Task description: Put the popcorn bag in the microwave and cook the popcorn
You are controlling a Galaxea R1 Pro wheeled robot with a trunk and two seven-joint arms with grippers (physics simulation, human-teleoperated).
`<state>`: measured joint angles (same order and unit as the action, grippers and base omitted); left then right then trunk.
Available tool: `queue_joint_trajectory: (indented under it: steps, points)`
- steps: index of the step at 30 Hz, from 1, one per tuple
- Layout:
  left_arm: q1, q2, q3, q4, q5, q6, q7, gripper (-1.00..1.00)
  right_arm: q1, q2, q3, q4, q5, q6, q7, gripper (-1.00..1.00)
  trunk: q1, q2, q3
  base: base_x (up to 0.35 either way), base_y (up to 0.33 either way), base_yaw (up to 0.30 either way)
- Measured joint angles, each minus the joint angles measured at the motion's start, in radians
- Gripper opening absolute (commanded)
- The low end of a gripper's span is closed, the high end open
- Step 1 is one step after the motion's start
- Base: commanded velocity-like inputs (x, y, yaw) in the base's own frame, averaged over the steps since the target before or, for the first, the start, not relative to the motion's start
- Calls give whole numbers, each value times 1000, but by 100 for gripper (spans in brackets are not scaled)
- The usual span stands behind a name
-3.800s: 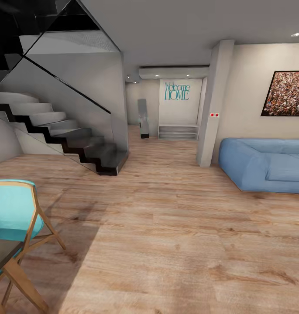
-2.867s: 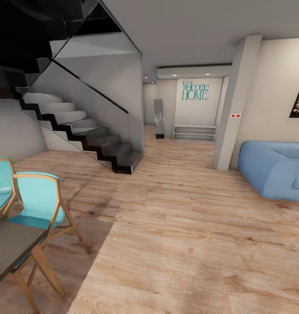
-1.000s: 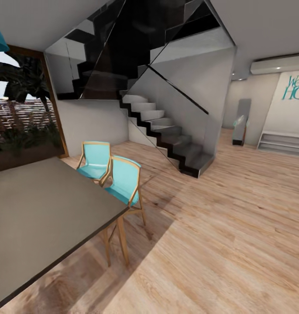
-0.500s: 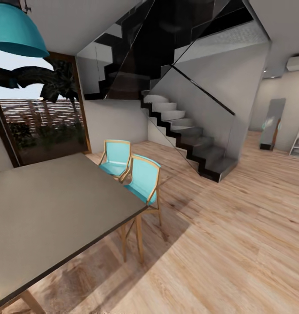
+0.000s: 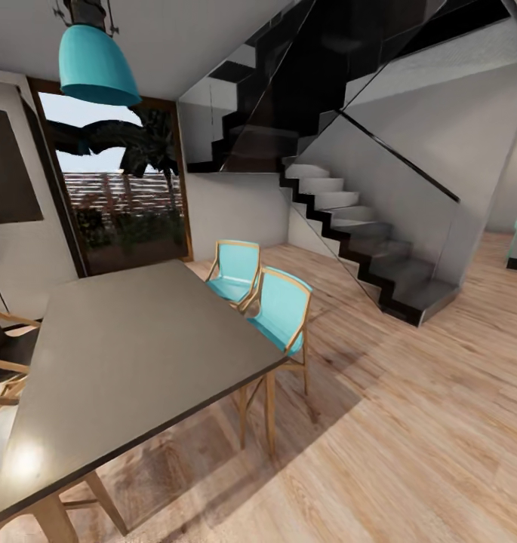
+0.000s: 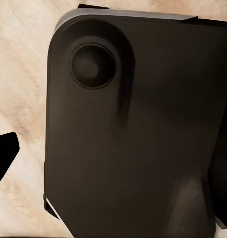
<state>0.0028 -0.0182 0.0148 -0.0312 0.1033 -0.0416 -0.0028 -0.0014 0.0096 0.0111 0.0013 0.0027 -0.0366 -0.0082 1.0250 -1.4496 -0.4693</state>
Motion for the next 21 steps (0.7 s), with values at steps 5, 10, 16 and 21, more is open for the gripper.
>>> queue_joint_trajectory:
  steps: [5,10,16,21]
  points:
    - [0,-1,0,0,0,0,6,100,0,0,4,0,2,1,0,100,0,0,0,0,0,300]
    - [0,0,0,0,4,0,10,100,0,-1,32,0,58,-1,-25,100,0,0,0,0,0,300]
    - [0,0,-2,2,89,0,14,100,0,-7,35,0,65,-2,-30,100,0,0,0,0,0,300]
    - [0,0,-3,2,95,0,14,100,0,-7,35,0,66,-1,-55,100,0,0,0,0,0,300]
